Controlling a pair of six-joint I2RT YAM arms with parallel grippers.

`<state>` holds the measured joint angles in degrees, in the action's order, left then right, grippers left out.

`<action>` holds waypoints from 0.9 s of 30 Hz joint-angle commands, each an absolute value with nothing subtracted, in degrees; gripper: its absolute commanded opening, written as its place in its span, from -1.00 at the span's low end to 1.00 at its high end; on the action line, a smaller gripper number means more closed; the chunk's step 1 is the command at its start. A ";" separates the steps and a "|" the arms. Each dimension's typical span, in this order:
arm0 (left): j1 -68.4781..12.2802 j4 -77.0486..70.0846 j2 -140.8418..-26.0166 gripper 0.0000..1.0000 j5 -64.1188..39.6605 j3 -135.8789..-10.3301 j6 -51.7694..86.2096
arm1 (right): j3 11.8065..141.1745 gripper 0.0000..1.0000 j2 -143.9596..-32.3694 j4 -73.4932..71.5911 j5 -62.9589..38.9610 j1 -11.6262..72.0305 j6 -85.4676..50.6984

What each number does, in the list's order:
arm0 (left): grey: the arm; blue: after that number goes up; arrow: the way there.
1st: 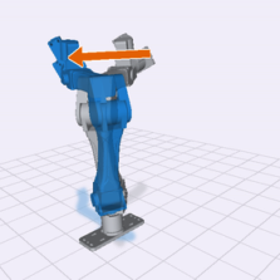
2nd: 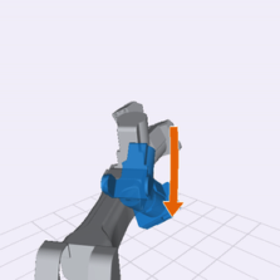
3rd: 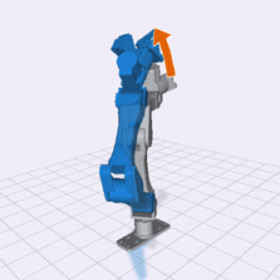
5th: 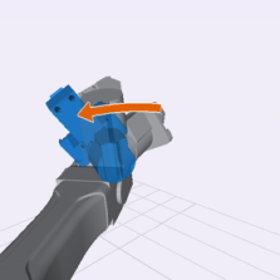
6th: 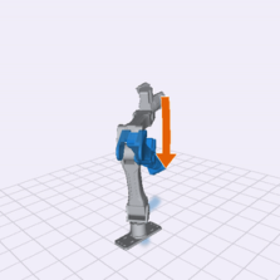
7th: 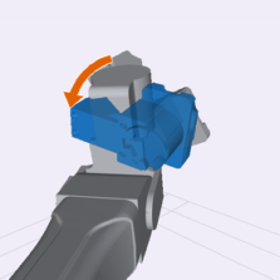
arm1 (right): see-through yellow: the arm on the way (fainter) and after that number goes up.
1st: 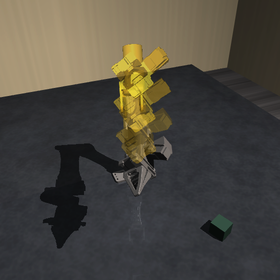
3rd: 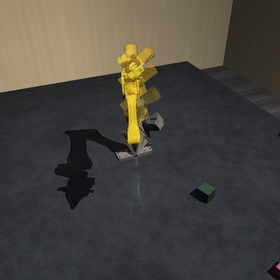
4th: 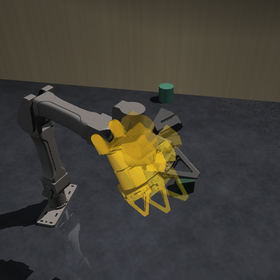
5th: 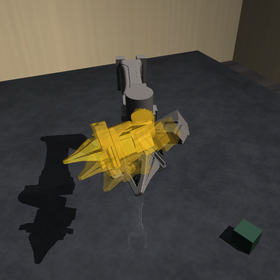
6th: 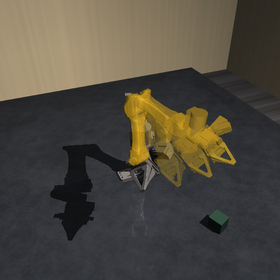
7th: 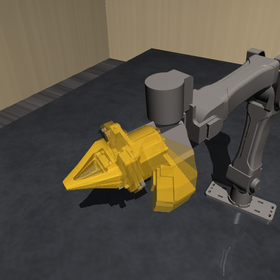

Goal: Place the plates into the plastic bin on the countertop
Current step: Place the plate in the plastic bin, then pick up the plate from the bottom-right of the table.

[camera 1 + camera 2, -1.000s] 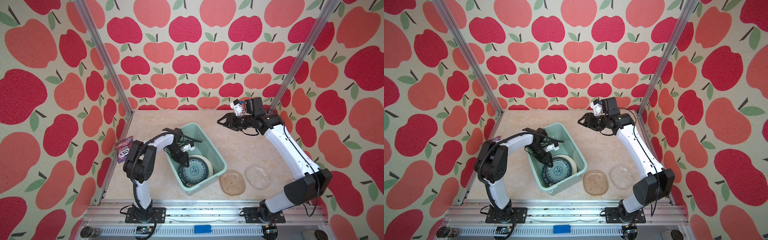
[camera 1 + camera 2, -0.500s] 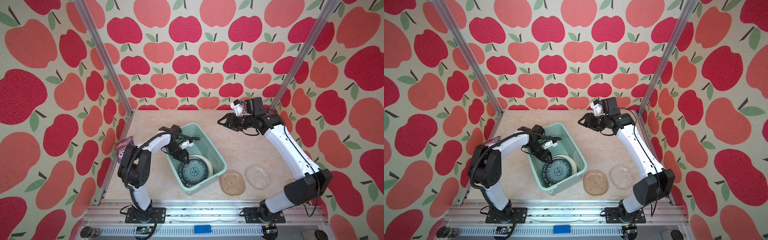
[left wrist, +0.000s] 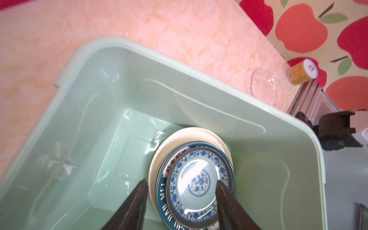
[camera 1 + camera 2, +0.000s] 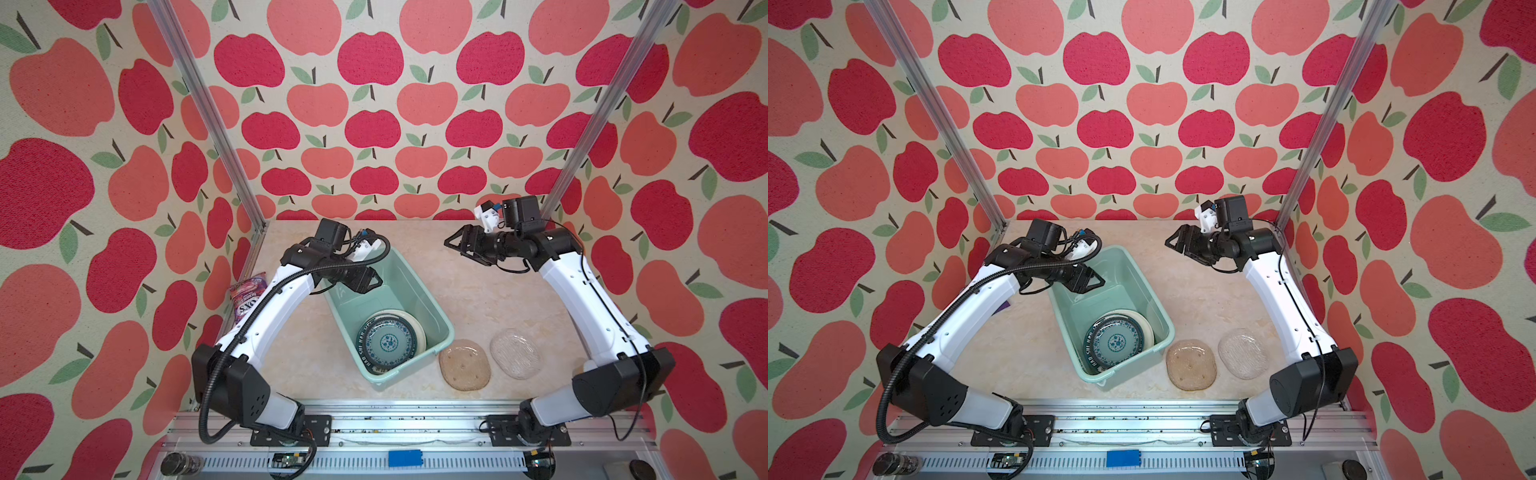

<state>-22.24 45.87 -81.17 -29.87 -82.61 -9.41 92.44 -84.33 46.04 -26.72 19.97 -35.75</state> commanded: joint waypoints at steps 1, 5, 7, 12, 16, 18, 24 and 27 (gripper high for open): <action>-21.79 36.55 -73.57 0.37 -23.86 -80.89 -3.25 | 89.79 0.48 -80.06 46.69 -28.96 19.00 -40.46; -20.41 26.71 -62.96 0.98 -17.60 -73.75 1.66 | 87.09 0.48 -76.48 45.69 -30.20 18.63 -43.80; -18.07 22.68 -57.64 0.98 -17.55 -70.61 4.77 | 86.41 0.47 -75.01 48.24 -28.58 18.46 -43.99; -15.72 14.09 -48.04 0.98 -18.00 -64.61 11.70 | 83.48 0.45 -71.63 56.80 -22.46 17.97 -43.13; -15.39 14.55 -46.37 0.98 -21.15 -65.22 15.88 | 77.77 0.45 -68.95 63.16 -17.67 17.75 -42.24; -15.13 16.97 -48.00 0.98 -23.86 -66.73 17.16 | 73.68 0.44 -67.39 64.96 -16.38 17.62 -42.76; -17.92 15.38 -54.36 0.98 -36.91 -67.39 17.74 | 59.91 0.44 -62.86 63.71 -14.99 17.28 -43.89; -21.84 15.26 -56.38 0.98 -35.89 -67.79 16.17 | 54.81 0.44 -63.08 63.27 -14.33 16.88 -43.92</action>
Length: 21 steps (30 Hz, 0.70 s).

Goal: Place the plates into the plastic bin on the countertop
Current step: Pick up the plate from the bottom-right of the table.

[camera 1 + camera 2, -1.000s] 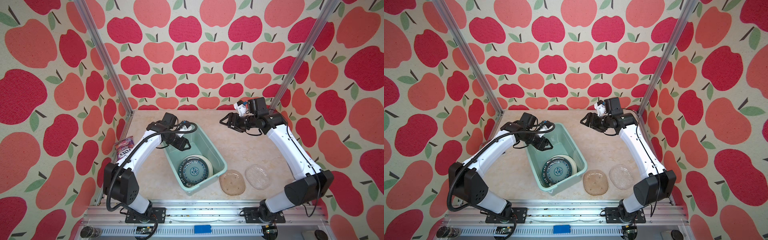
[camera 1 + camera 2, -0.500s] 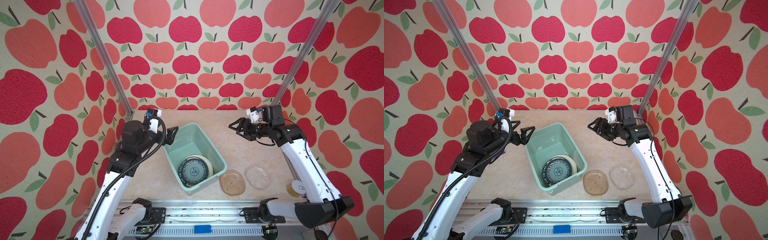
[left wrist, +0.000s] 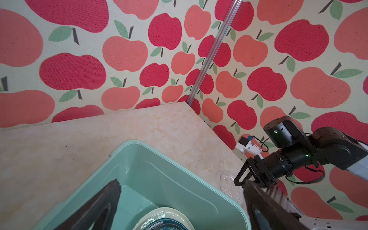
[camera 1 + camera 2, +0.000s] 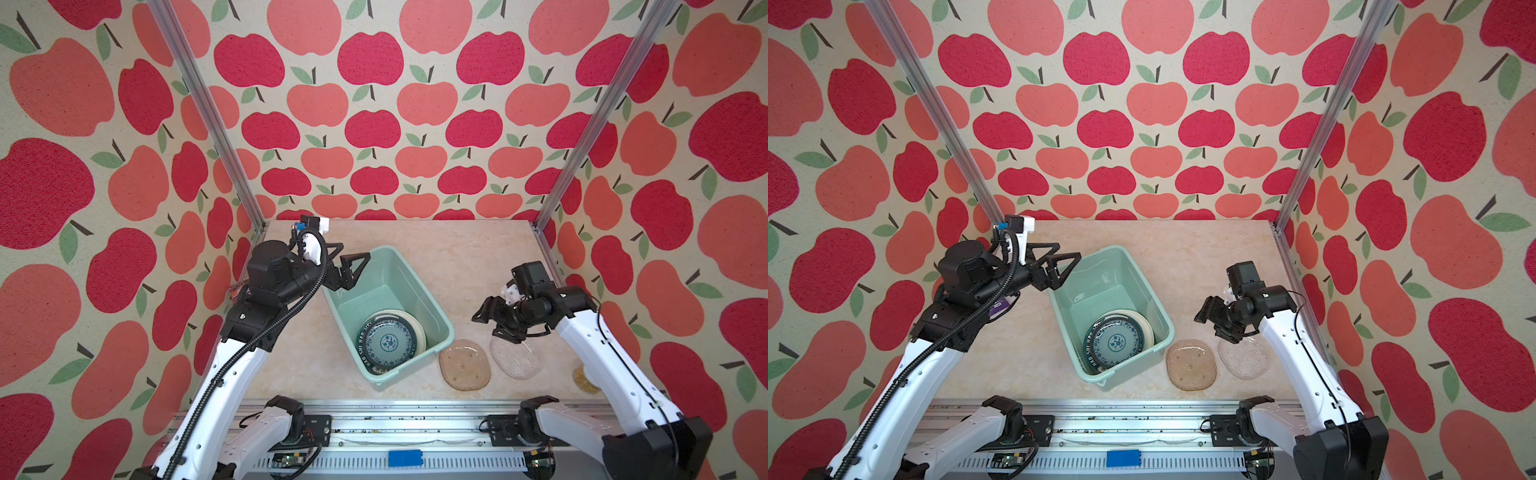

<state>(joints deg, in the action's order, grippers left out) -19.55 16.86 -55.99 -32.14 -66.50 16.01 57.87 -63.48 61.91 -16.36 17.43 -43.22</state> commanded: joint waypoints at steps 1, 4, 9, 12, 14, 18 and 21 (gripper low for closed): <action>-23.00 15.67 -57.11 0.98 -35.33 -68.14 15.77 | 53.37 0.44 -63.36 62.83 -14.27 16.75 -43.95; -26.28 18.02 -59.50 0.97 -34.15 -69.53 13.66 | 50.01 0.44 -64.02 61.03 -14.00 15.82 -44.41; -29.27 19.05 -62.04 0.97 -31.83 -70.27 12.00 | 44.43 0.42 -65.33 55.75 -17.56 10.80 -50.77; -30.02 19.14 -63.66 0.97 -30.11 -70.49 12.04 | 44.56 0.40 -65.82 55.69 -16.45 10.55 -58.88; -30.35 19.46 -63.98 0.96 -28.69 -70.42 11.95 | 44.64 0.40 -65.55 55.10 -16.59 10.60 -64.39; -30.66 19.85 -63.75 0.97 -26.83 -69.40 12.11 | 44.43 0.38 -63.71 53.32 -15.71 10.87 -74.65; -30.84 20.53 -63.42 0.97 -26.07 -68.84 12.13 | 45.36 0.36 -62.77 54.56 -13.84 10.99 -76.86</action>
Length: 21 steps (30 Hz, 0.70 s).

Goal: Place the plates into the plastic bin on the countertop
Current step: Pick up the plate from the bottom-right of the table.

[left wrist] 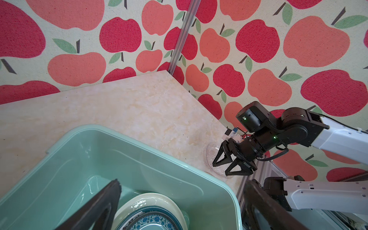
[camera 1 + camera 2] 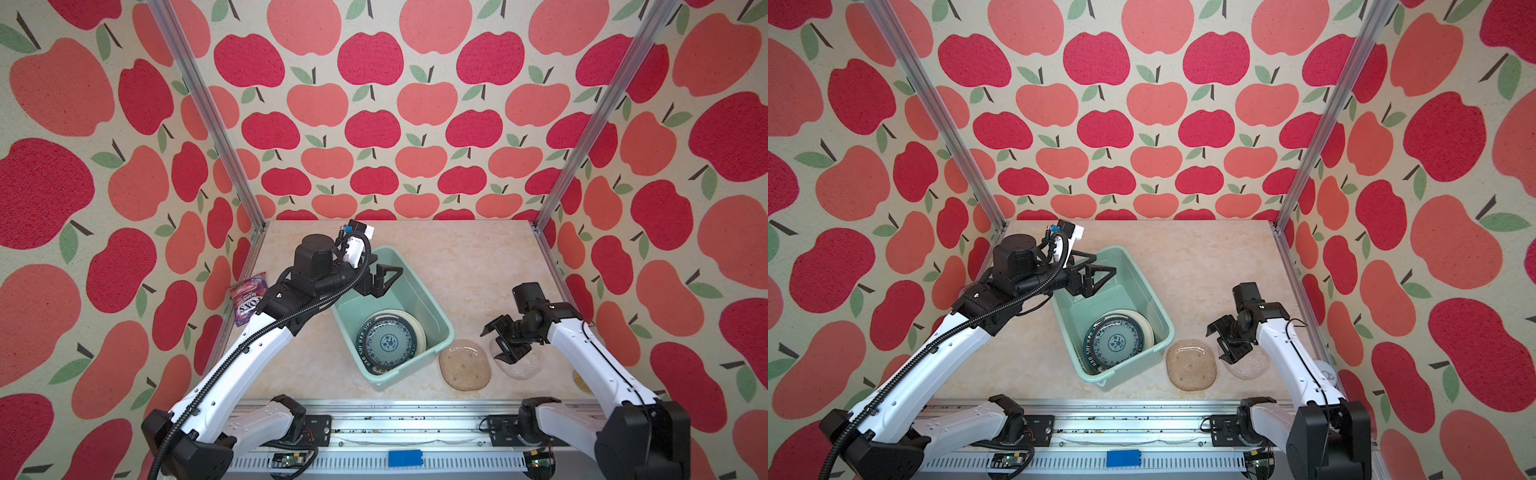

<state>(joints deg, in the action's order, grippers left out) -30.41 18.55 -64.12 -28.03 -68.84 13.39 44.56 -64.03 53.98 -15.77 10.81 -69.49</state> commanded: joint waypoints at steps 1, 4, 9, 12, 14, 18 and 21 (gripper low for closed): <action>-30.78 20.71 -63.15 0.97 -25.87 -68.61 12.13 | 46.07 0.37 -62.72 55.81 -12.70 11.08 -75.92; -30.84 20.92 -62.79 0.97 -25.87 -68.03 11.87 | 47.90 0.40 -62.99 61.11 -7.64 10.87 -72.22; -30.79 22.26 -63.08 0.96 -26.33 -68.67 10.90 | 46.13 0.38 -65.12 56.17 -6.57 6.87 -66.73; -30.83 22.57 -62.85 0.97 -26.46 -68.57 10.77 | 51.85 0.37 -73.03 57.23 -3.24 5.54 -58.63; -30.77 22.68 -62.81 0.97 -26.54 -68.34 10.80 | 56.90 0.35 -79.58 59.50 -1.16 5.60 -53.34; -30.89 22.70 -62.82 0.97 -26.52 -67.55 10.90 | 63.59 0.30 -89.87 62.67 1.77 6.38 -47.38; -30.87 22.74 -63.18 0.98 -26.67 -67.54 10.82 | 65.10 0.25 -93.26 62.75 3.06 6.66 -46.17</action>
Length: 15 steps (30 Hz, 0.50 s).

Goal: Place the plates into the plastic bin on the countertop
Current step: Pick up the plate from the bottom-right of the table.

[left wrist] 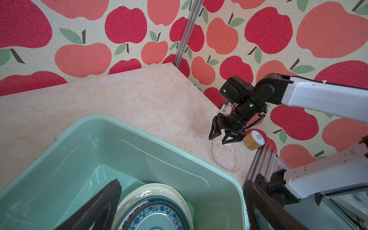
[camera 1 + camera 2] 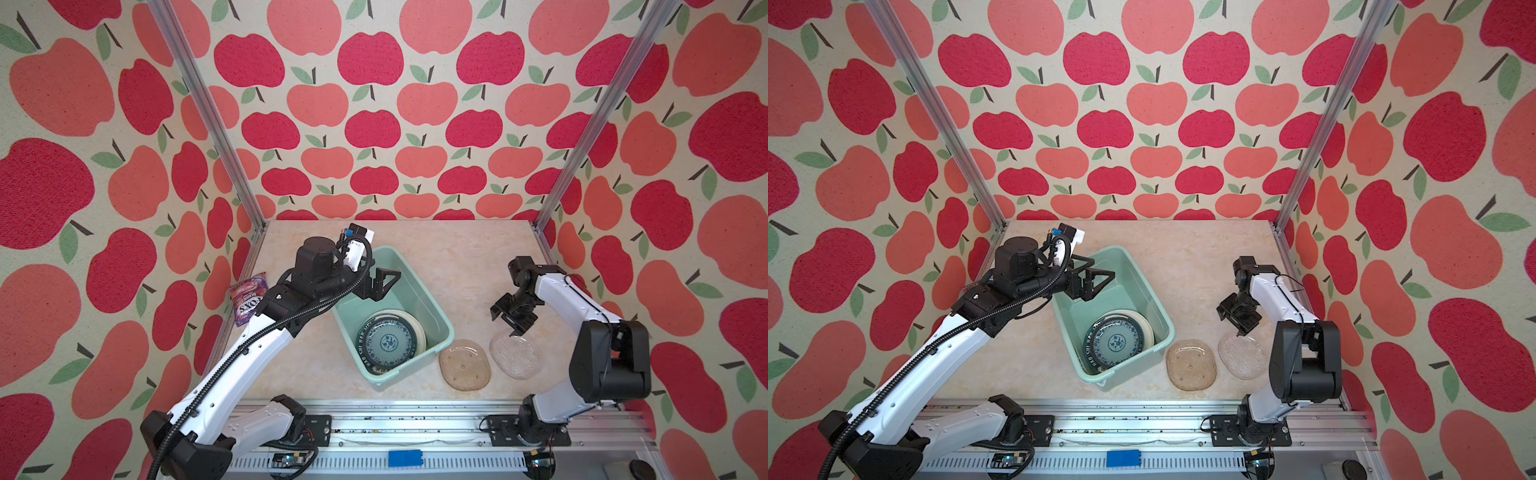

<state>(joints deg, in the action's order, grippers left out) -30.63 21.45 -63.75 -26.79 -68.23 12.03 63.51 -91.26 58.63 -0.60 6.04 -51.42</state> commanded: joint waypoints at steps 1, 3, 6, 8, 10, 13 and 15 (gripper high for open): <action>-30.87 22.88 -63.46 0.98 -26.69 -67.58 10.66 | 65.18 0.24 -94.07 62.67 3.31 6.64 -46.02; -30.93 23.01 -63.85 0.98 -26.79 -67.80 10.22 | 65.00 0.18 -95.79 62.30 3.54 6.75 -45.90; -30.87 23.92 -64.89 0.98 -26.92 -68.74 8.97 | 64.69 0.11 -97.88 61.71 3.83 7.21 -45.38; -30.93 24.76 -65.55 0.98 -27.08 -69.45 8.15 | 65.08 0.03 -99.21 61.44 3.78 7.73 -44.89; -30.90 25.28 -66.05 0.98 -27.27 -69.95 7.70 | 66.06 -0.01 -100.54 61.66 3.60 8.12 -44.44; -30.87 25.30 -66.48 0.98 -27.35 -70.39 7.47 | 67.88 -0.07 -102.53 62.78 4.69 8.98 -43.89; -30.85 25.22 -66.64 0.99 -27.28 -70.55 7.47 | 68.61 -0.18 -103.78 63.02 4.76 9.42 -43.82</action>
<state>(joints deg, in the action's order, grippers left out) -30.63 24.05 -66.43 -26.83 -68.29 8.99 66.63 -102.35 60.62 3.11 8.69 -45.10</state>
